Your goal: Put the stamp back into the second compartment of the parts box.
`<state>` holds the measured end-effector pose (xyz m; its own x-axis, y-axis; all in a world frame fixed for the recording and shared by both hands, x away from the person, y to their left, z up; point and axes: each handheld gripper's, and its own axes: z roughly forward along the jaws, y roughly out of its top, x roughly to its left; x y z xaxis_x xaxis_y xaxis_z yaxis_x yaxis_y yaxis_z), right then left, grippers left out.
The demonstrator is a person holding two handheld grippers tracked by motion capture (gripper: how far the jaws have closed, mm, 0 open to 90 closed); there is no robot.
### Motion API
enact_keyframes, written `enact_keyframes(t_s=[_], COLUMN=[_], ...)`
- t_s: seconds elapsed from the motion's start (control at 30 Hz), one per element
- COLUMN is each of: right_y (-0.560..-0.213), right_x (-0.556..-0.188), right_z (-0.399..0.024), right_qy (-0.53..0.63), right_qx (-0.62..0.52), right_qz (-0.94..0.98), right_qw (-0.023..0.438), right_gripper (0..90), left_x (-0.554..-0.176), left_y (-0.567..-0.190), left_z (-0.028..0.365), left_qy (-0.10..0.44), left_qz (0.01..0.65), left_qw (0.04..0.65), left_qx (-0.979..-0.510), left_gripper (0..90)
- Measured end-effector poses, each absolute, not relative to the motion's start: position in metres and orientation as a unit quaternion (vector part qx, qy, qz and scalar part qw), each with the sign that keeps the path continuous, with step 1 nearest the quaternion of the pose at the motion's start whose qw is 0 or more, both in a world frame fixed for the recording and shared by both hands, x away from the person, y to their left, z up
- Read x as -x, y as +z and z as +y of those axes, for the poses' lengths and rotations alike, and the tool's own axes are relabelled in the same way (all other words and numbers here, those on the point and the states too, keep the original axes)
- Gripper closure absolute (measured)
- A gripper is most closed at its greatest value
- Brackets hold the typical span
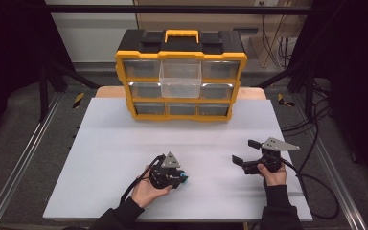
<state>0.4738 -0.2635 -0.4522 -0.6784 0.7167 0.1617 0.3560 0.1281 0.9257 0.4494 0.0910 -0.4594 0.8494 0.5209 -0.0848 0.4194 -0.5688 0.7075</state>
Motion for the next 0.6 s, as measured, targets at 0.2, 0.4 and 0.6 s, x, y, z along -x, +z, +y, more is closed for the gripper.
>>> enact_keyframes(t_s=[0.2, 0.4, 0.6], right_y=[-0.453, -0.453, -0.453], right_x=[-0.474, -0.474, -0.474], right_z=[-0.263, -0.263, -0.263], right_qy=[0.548, 0.547, 0.546], right_qx=[-0.368, -0.368, -0.369], right_qz=[0.734, 0.734, 0.735], right_qw=[0.163, 0.162, 0.161], right_gripper=[1.0, 1.0, 1.0], left_x=[-0.450, -0.451, -0.451], left_y=[-0.455, -0.451, -0.447], left_z=[0.095, 0.098, 0.101], left_qy=[0.067, 0.065, 0.064], left_qz=[0.269, 0.270, 0.273], left_qw=[0.389, 0.395, 0.399], left_qx=[-0.879, -0.876, -0.873], left_gripper=[72.1, 72.1, 72.1])
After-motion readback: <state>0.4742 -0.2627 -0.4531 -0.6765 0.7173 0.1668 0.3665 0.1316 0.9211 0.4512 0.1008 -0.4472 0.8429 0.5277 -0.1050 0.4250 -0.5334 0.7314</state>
